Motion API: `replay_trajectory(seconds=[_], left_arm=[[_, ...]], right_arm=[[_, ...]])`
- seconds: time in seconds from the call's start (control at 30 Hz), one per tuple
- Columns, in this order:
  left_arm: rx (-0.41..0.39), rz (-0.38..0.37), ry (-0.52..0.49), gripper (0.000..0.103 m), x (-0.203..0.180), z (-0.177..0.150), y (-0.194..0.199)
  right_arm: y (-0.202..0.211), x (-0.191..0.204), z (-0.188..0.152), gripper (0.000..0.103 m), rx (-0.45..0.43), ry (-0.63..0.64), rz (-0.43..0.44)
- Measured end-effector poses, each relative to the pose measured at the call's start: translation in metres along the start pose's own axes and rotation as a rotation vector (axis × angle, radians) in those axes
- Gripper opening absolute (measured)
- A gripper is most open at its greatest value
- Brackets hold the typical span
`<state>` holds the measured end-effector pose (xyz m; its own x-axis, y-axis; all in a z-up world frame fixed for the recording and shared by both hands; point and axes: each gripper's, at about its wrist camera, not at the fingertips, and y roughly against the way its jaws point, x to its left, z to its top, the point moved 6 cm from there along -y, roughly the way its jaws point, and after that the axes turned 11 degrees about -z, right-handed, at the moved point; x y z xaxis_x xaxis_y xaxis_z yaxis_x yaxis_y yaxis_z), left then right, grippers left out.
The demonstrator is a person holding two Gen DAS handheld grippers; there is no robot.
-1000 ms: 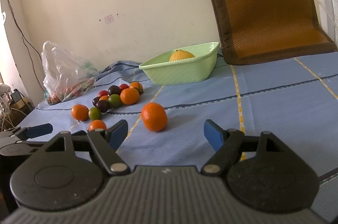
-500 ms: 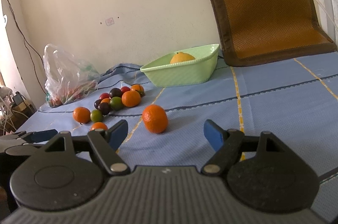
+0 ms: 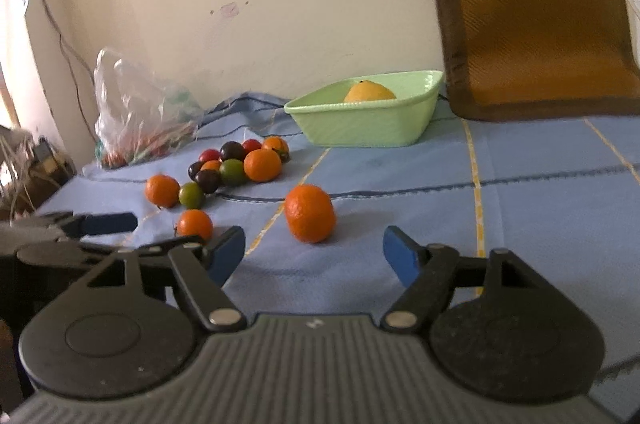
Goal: Organize fruits
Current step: 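Grasp a round orange with the right tool while the left grasps an oval orange, then lower both held oranges into the green basket and open both tools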
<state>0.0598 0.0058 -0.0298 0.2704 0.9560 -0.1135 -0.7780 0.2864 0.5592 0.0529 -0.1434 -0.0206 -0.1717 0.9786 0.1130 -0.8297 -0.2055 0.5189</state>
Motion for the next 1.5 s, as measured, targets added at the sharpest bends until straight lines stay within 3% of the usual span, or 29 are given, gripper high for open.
replay_trajectory(seconds=[0.1, 0.27, 0.3, 0.33, 0.37, 0.53, 0.77, 0.83, 1.0, 1.2, 1.23, 1.27, 1.3, 1.4, 1.5], left_arm=[[0.014, -0.022, 0.007, 0.086, 0.0, 0.004, -0.01], [0.05, -0.047, 0.013, 0.052, -0.001, 0.005, -0.022], [0.044, -0.044, 0.015, 0.05, -0.001, 0.004, -0.022], [0.041, -0.045, 0.015, 0.042, 0.0, 0.004, -0.021], [0.039, -0.044, 0.015, 0.04, 0.0, 0.004, -0.02], [0.025, -0.149, 0.049, 0.039, -0.004, 0.014, -0.016], [-0.052, -0.237, 0.077, 0.039, -0.006, 0.086, -0.044], [-0.073, -0.239, 0.09, 0.039, -0.002, 0.113, -0.067], [-0.035, -0.236, 0.185, 0.04, 0.013, 0.152, -0.132], [0.04, -0.184, 0.251, 0.041, 0.032, 0.154, -0.183], [0.027, -0.181, 0.241, 0.049, 0.032, 0.154, -0.183], [0.024, -0.182, 0.234, 0.054, 0.031, 0.153, -0.183], [0.022, -0.19, 0.231, 0.055, 0.031, 0.153, -0.181], [-0.012, -0.196, 0.214, 0.056, 0.032, 0.156, -0.164], [-0.097, -0.213, 0.227, 0.056, 0.044, 0.16, -0.118]], right_arm=[[-0.01, 0.001, 0.005, 0.07, 0.017, 0.051, 0.009], [-0.03, 0.003, 0.009, 0.059, 0.066, 0.108, 0.039], [-0.033, 0.005, 0.009, 0.056, 0.075, 0.117, 0.053], [-0.036, 0.006, 0.01, 0.051, 0.078, 0.128, 0.05], [-0.039, 0.007, 0.009, 0.038, 0.089, 0.138, 0.06], [-0.036, 0.004, 0.017, 0.033, 0.049, 0.132, 0.08], [-0.048, -0.017, 0.072, 0.033, -0.098, 0.073, 0.029], [-0.063, -0.025, 0.086, 0.033, -0.132, 0.073, -0.018], [-0.101, -0.042, 0.108, 0.033, -0.137, 0.047, -0.085], [-0.132, -0.051, 0.115, 0.034, -0.147, 0.048, -0.138], [-0.134, -0.053, 0.114, 0.04, -0.146, 0.036, -0.135], [-0.136, -0.055, 0.112, 0.054, -0.143, 0.031, -0.131], [-0.135, -0.056, 0.11, 0.057, -0.151, 0.032, -0.129], [-0.127, -0.056, 0.111, 0.058, -0.195, 0.049, -0.141], [-0.114, -0.055, 0.111, 0.058, -0.248, 0.038, -0.133]])
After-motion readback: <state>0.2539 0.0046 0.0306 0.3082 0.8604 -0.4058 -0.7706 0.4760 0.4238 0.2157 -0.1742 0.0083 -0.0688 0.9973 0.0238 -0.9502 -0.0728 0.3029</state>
